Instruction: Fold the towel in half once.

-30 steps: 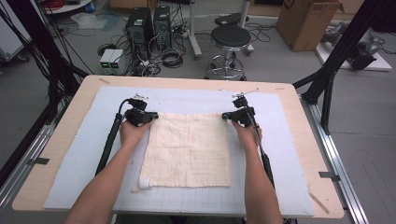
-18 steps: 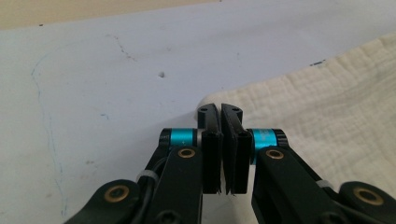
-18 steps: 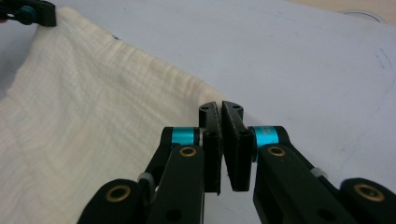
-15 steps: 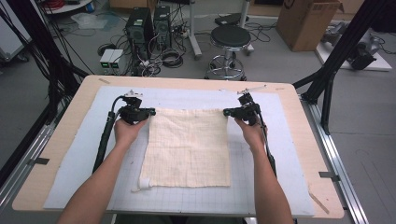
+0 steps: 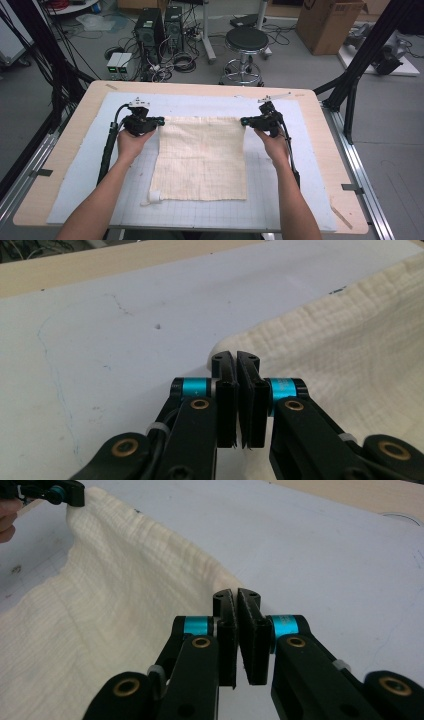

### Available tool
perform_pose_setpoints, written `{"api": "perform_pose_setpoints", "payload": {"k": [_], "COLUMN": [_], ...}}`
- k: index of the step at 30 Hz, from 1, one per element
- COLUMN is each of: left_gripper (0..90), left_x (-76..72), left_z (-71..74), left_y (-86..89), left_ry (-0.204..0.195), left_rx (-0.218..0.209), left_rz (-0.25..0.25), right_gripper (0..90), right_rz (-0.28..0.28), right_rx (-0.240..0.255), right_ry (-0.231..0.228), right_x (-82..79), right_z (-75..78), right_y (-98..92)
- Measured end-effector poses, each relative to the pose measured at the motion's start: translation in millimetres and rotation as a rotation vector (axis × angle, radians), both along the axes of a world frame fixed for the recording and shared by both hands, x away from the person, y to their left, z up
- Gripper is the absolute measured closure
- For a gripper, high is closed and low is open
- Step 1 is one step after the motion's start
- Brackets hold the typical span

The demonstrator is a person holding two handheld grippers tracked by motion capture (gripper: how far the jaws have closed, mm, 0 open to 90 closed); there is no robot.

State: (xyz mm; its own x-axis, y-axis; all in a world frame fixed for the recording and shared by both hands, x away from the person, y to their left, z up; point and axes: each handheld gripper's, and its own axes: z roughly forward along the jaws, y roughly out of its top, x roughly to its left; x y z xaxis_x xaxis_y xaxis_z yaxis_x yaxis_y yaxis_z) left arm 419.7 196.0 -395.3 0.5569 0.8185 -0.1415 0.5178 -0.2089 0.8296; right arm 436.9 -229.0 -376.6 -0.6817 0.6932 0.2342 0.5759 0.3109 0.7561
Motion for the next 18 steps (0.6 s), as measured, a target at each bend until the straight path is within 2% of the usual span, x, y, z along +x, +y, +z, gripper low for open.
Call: {"api": "perform_pose_setpoints", "payload": {"k": [2,4,8,11,18], "left_gripper": [86.3,86.3,86.3,86.3,86.3], "left_x": [-4.0,-7.9,-16.1,-21.5,-32.5], "left_z": [2.4,4.1,7.9,11.2,14.2], "left_y": [1.5,2.5,5.0,5.3,10.7], "left_ry": [-0.006,-0.016,-0.027,-0.039,-0.051], "left_rx": [-0.015,-0.01,-0.03,-0.023,-0.041], "left_rz": [-0.006,-0.013,-0.014,-0.025,-0.035], "right_gripper": [86.8,86.8,86.8,86.8,86.8], "right_rz": [0.011,0.017,0.031,0.044,0.065], "right_rx": [0.003,0.009,0.016,0.022,0.04], "right_ry": [-0.016,-0.014,-0.019,-0.028,-0.049], "right_x": [-3.1,-6.8,-13.2,-18.6,-30.8], "right_z": [1.9,4.3,9.4,13.7,20.4], "right_y": [0.3,0.0,-0.2,0.1,-1.3]}}
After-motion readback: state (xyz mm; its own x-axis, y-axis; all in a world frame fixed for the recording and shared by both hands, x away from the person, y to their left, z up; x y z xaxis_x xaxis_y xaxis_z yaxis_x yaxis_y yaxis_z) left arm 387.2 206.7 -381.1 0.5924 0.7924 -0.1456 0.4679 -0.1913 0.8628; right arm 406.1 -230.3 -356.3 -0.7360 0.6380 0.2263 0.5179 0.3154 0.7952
